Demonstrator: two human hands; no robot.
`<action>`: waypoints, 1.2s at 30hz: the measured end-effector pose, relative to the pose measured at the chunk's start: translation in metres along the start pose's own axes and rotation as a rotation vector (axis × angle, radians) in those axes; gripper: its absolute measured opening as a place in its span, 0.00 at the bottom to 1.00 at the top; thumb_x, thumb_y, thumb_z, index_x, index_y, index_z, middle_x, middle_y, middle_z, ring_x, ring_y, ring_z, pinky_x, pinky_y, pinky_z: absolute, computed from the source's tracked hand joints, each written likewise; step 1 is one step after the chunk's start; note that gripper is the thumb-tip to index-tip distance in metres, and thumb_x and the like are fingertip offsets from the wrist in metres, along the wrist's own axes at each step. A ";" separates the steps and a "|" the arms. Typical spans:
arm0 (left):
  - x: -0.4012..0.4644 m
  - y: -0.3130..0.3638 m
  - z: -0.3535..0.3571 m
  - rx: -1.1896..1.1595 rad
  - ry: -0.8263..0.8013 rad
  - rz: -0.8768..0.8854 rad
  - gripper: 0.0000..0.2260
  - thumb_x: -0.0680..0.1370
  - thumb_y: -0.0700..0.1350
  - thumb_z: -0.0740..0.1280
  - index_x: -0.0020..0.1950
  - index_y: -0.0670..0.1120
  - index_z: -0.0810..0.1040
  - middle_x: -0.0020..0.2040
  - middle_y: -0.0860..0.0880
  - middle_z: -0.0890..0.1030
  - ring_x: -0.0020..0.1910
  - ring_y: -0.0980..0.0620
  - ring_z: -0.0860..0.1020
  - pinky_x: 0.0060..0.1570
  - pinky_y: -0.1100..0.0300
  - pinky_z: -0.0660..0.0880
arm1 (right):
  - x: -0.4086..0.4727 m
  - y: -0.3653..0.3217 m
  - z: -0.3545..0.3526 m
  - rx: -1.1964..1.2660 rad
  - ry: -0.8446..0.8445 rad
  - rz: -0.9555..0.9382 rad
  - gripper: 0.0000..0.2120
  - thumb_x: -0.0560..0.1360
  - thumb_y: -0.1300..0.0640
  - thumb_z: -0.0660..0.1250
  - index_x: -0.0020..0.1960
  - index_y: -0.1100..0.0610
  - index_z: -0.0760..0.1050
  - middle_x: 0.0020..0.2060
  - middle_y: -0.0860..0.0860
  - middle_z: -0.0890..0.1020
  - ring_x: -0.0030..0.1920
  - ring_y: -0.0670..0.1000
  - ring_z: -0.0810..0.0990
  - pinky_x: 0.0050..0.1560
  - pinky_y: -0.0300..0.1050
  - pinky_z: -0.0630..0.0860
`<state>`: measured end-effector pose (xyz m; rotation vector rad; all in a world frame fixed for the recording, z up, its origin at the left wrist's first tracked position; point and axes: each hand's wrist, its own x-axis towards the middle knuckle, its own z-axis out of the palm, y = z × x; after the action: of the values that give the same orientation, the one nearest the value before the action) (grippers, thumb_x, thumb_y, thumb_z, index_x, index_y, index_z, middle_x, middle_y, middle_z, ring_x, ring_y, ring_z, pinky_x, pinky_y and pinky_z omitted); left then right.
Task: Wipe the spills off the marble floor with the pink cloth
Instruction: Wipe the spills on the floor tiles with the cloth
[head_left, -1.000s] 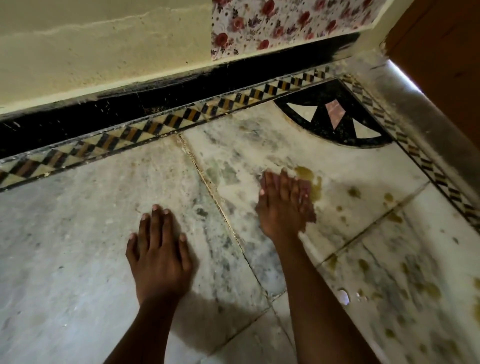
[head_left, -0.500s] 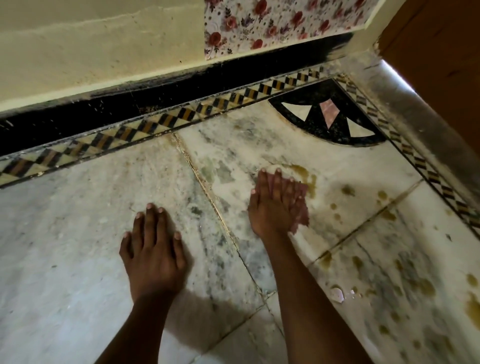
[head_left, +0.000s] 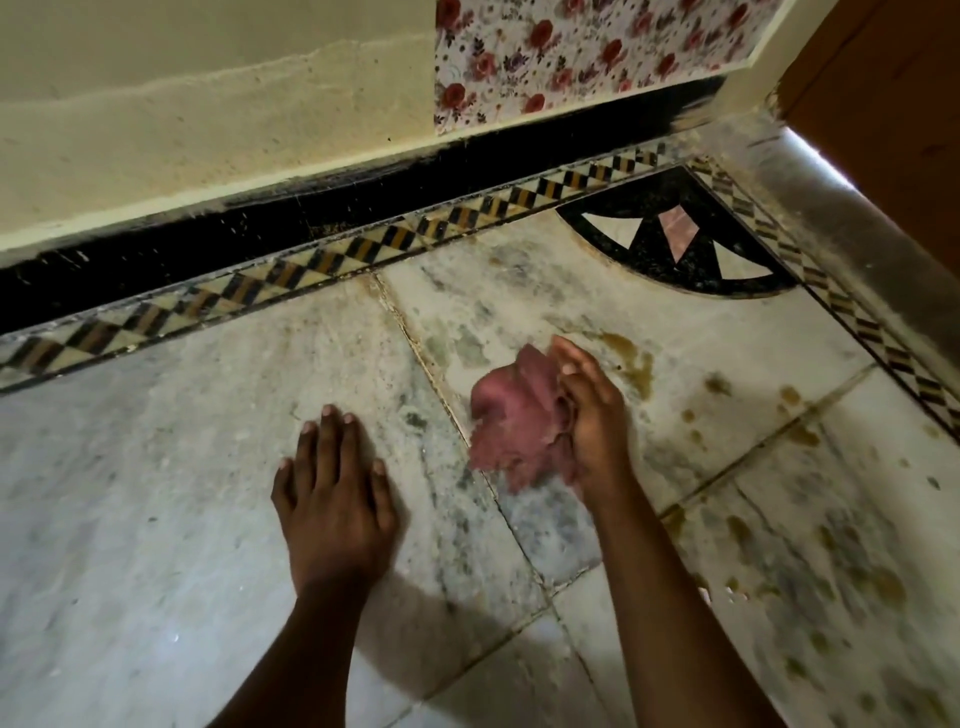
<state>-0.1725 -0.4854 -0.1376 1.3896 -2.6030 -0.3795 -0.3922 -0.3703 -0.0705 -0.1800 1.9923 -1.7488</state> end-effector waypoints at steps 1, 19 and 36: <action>0.000 0.000 0.000 0.001 -0.002 0.000 0.30 0.85 0.56 0.52 0.86 0.46 0.61 0.88 0.46 0.58 0.87 0.43 0.57 0.82 0.40 0.56 | 0.002 0.000 -0.012 -0.159 0.104 -0.043 0.17 0.86 0.65 0.61 0.72 0.60 0.79 0.66 0.53 0.84 0.64 0.45 0.84 0.61 0.39 0.82; 0.000 -0.004 0.007 0.016 0.031 -0.008 0.30 0.85 0.56 0.51 0.86 0.47 0.61 0.88 0.47 0.59 0.87 0.44 0.58 0.81 0.39 0.58 | -0.014 0.066 -0.007 -1.411 -0.205 -0.449 0.30 0.85 0.37 0.48 0.86 0.42 0.57 0.87 0.45 0.54 0.87 0.55 0.52 0.83 0.65 0.51; 0.001 -0.004 0.011 0.041 0.021 -0.004 0.29 0.85 0.54 0.52 0.86 0.47 0.60 0.88 0.47 0.58 0.87 0.43 0.58 0.81 0.39 0.57 | 0.035 0.061 -0.061 -1.345 0.050 -0.029 0.34 0.85 0.39 0.42 0.88 0.50 0.44 0.88 0.51 0.46 0.88 0.58 0.46 0.84 0.66 0.46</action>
<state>-0.1730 -0.4870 -0.1491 1.4036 -2.6053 -0.3123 -0.4367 -0.3194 -0.1341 -0.5719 2.8375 -0.1494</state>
